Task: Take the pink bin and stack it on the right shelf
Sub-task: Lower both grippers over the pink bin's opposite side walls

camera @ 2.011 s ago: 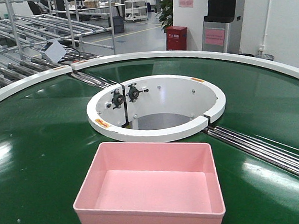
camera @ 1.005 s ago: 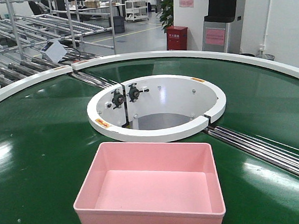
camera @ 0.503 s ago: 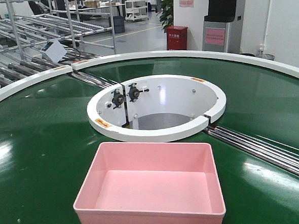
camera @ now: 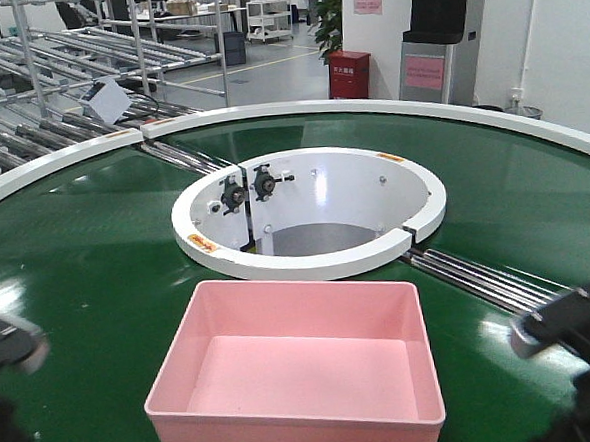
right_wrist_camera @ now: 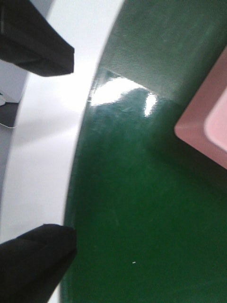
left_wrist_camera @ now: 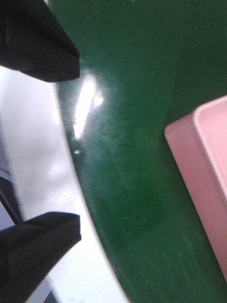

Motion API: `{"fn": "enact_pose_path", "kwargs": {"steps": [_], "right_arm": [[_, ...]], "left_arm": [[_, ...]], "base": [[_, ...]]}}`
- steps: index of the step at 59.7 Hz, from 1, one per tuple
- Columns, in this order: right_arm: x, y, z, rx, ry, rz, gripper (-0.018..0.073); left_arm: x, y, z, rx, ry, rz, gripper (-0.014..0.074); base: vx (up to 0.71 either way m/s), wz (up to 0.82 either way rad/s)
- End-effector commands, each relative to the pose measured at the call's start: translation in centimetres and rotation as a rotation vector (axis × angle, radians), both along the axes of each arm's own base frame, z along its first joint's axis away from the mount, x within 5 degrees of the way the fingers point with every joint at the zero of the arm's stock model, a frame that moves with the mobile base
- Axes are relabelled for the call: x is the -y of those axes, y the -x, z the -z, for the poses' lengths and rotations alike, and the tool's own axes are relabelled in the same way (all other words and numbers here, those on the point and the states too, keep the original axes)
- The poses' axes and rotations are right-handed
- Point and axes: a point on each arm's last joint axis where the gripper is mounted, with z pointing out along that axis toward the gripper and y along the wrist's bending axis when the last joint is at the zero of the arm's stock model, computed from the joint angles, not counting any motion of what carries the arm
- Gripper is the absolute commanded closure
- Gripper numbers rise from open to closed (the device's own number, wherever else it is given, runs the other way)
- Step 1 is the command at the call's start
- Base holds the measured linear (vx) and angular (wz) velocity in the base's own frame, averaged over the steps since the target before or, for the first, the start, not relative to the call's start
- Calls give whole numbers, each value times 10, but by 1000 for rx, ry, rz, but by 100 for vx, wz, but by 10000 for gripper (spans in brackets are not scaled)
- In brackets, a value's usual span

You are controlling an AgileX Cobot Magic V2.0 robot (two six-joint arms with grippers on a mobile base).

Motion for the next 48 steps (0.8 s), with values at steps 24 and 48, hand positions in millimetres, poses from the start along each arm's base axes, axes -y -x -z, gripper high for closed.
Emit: {"fn": "enact_pose_path", "kwargs": {"steps": [24, 48], "right_arm": [[-34, -139, -10, -95, -85, 246, -7], [-48, -207, 27, -149, -71, 339, 1]], "left_arm": [[51, -170, 14, -137, -9, -157, -28], [70, -236, 39, -141, 18, -250, 25]], "base": [[0, 0], [0, 0]]}}
